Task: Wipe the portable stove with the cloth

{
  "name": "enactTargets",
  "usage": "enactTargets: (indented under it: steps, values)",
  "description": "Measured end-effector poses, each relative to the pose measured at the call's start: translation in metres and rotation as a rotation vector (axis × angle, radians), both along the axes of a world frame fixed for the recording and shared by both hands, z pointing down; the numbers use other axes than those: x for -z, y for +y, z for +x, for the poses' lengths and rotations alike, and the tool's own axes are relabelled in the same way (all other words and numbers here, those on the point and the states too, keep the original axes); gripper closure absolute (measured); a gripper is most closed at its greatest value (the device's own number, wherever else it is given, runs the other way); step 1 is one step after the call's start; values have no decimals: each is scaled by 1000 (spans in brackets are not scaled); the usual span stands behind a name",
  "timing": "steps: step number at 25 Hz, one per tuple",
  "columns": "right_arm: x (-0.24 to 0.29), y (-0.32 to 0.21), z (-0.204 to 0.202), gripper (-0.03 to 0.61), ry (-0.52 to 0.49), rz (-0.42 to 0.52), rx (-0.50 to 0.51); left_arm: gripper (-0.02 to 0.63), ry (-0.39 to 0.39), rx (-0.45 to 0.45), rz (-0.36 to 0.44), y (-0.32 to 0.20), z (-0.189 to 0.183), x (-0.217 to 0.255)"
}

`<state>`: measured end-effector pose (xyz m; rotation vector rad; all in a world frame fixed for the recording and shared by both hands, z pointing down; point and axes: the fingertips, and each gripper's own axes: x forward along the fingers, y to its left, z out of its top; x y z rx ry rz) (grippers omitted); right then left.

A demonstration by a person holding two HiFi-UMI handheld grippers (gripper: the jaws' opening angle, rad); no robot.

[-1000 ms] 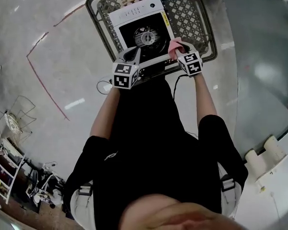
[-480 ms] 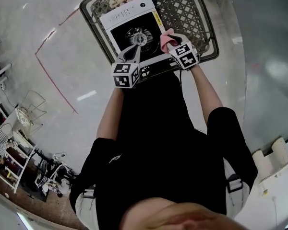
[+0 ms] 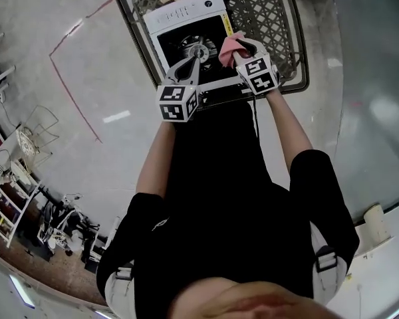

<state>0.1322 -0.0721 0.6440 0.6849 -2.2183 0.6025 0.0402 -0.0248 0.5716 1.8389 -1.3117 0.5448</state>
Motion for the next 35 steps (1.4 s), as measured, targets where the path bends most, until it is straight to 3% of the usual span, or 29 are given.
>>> enactTargets:
  steps: [8, 21, 28, 35]
  values:
    - [0, -22, -11, 494, 106, 136, 46, 614, 29, 3, -11, 8, 0, -11]
    - [1, -59, -25, 494, 101, 148, -4, 614, 16, 60, -8, 2, -17, -15]
    - [-2, -81, -31, 494, 73, 101, -79, 614, 13, 61, -20, 0, -18, -21]
    - [2, -95, -35, 494, 94, 131, -56, 614, 13, 61, -12, -7, -18, -20]
